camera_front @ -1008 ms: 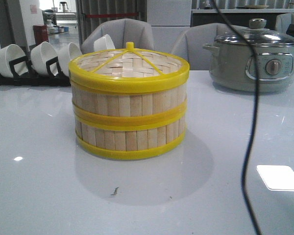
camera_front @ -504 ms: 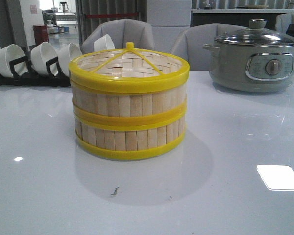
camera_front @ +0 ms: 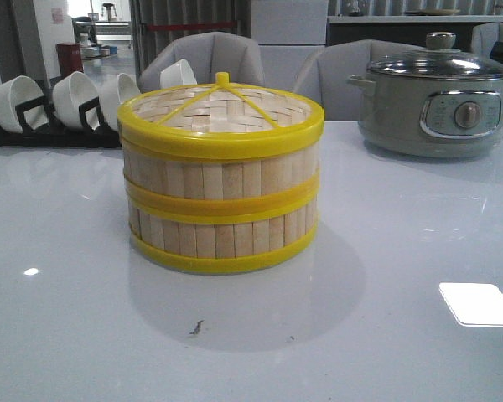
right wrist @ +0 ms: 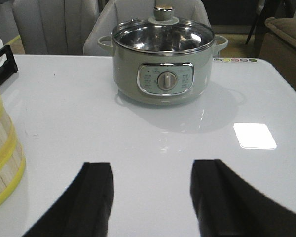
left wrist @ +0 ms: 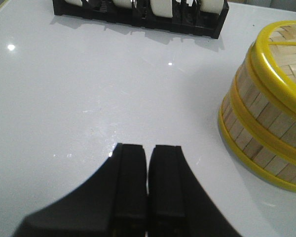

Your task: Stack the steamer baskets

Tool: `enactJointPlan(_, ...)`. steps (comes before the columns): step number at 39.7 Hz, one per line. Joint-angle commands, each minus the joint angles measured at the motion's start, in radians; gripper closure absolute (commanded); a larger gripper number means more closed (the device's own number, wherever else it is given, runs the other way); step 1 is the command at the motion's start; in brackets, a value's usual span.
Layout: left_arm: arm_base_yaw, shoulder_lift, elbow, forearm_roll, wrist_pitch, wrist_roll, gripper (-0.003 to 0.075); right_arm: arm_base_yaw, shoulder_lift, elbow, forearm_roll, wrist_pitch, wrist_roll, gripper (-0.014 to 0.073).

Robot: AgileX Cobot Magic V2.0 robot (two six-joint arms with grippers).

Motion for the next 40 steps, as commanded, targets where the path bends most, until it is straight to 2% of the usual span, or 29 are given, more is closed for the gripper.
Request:
enactJointPlan(1, 0.000, -0.005, -0.028, -0.004, -0.086, -0.006, 0.0637, -0.005, -0.094, 0.044, -0.009, -0.115, -0.005, 0.0127)
enactJointPlan(14, 0.000, -0.005, -0.028, -0.004, -0.086, -0.006, 0.0637, -0.005, -0.344, 0.167, -0.009, -0.147, -0.005, 0.0129)
enactJointPlan(16, 0.000, -0.005, -0.028, -0.004, -0.086, -0.006, 0.0637, -0.005, -0.355, 0.167, -0.009, -0.147, -0.005, 0.0157)
enactJointPlan(19, 0.000, -0.005, -0.028, -0.004, -0.086, -0.006, 0.0637, -0.005, -0.355, 0.167, -0.009, -0.147, -0.005, 0.0269)
enactJointPlan(24, 0.000, -0.005, -0.028, -0.004, -0.086, -0.006, 0.0637, -0.005, -0.355, 0.167, -0.009, -0.140, -0.005, 0.0578)
enactJointPlan(27, 0.000, -0.005, -0.028, -0.004, -0.086, -0.006, 0.0637, -0.005, -0.355, 0.167, -0.009, -0.140, -0.005, 0.0533)
enactJointPlan(40, 0.000, -0.005, -0.028, -0.004, -0.086, -0.006, 0.0637, -0.005, -0.355, 0.168, -0.009, -0.139, -0.005, 0.0537)
